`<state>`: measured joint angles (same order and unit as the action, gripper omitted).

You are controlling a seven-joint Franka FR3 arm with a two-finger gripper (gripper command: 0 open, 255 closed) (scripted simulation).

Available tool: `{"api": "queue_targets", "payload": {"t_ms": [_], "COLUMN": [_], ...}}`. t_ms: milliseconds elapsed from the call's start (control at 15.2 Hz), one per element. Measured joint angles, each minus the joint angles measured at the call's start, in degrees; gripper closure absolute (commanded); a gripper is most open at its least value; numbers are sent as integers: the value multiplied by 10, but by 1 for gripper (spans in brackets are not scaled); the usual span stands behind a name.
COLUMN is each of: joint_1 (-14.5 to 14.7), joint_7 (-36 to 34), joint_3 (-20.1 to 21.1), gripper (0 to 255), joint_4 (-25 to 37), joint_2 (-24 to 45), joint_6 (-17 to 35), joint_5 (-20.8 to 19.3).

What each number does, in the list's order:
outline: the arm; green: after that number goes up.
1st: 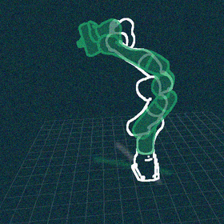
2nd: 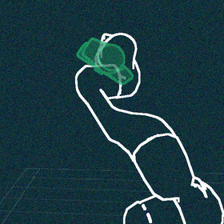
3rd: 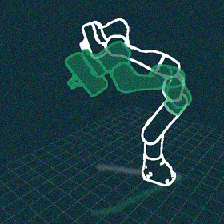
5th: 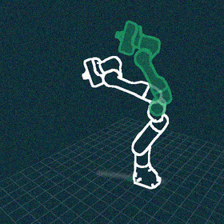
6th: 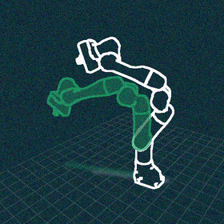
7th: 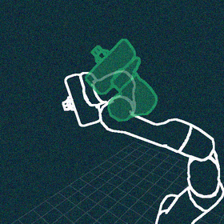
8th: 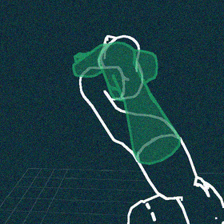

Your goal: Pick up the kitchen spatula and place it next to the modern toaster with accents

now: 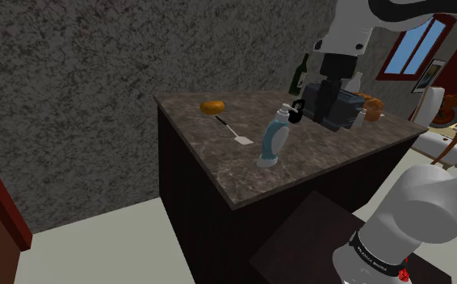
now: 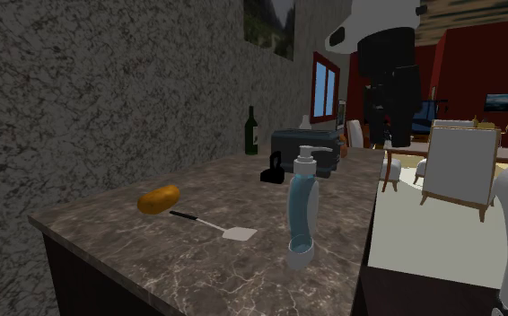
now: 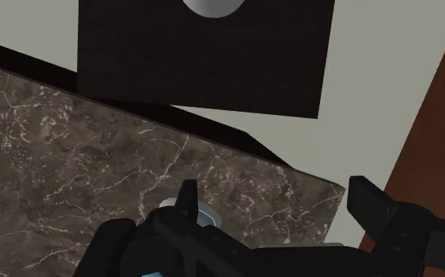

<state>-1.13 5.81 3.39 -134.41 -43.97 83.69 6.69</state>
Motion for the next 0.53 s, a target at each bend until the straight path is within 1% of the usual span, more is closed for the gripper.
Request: {"api": "queue_targets", "payload": {"t_ms": [66,198,264,528], "joint_1": [0,-3,-5,-17], "joint_7": [0,-6,-10,-23], "joint_3": [0,4,6,12], "gripper": [0,0,0,0], "joint_4": [0,1,-6,-2], "joint_2": [0,18,26,93], "joint_6": [0,20,38,113], "joint_5": [0,0,1,-4]}}
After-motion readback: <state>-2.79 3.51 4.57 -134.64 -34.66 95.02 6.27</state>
